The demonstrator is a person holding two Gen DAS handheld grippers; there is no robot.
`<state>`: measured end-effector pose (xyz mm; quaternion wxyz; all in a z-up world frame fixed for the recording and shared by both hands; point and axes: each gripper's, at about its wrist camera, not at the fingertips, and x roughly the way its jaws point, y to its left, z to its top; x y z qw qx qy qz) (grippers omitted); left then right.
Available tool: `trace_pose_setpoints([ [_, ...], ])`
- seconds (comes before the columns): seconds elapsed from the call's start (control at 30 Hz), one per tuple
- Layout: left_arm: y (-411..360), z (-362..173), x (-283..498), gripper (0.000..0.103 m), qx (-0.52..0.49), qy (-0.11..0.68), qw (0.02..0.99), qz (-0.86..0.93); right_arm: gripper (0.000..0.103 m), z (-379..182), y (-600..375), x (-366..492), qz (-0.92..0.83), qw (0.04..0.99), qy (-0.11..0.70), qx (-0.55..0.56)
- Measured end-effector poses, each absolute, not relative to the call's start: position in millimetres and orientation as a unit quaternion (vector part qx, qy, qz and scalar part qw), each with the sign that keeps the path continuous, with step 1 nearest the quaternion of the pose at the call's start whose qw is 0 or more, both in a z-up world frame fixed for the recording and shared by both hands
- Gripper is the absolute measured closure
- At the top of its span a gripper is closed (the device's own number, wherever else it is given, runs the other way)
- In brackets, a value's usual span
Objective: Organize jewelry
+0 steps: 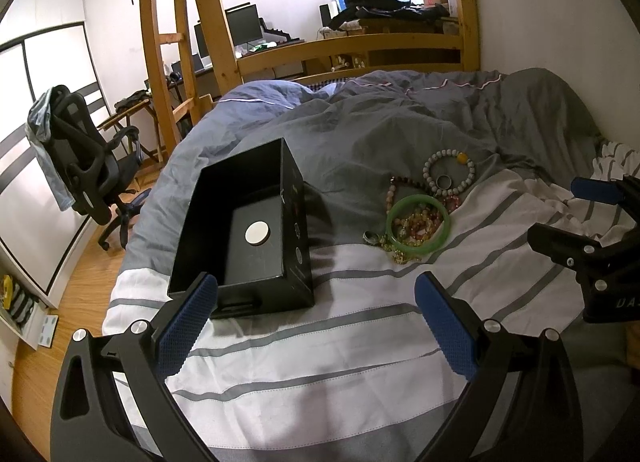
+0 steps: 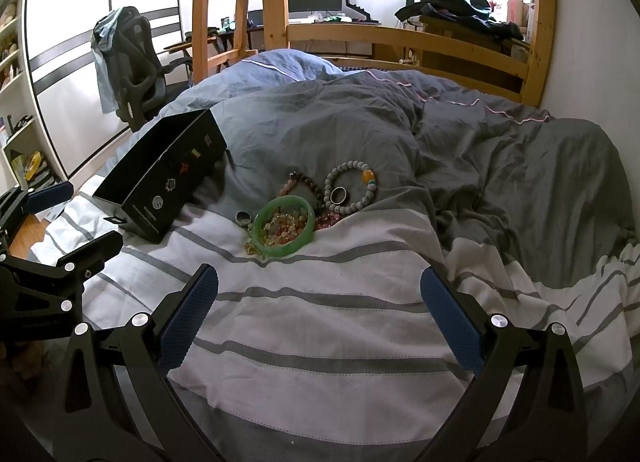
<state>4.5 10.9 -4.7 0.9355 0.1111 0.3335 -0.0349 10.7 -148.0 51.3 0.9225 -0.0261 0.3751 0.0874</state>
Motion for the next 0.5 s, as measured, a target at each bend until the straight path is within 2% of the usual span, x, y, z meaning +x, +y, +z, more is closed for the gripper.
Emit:
trace_pose_setpoints([
  [0.5,10.9,-6.4,4.6,0.006,0.111,0.335,0.935,-0.035,0.003,51.0,-147.5,11.9,0.087,0.922,0.377,-0.027],
])
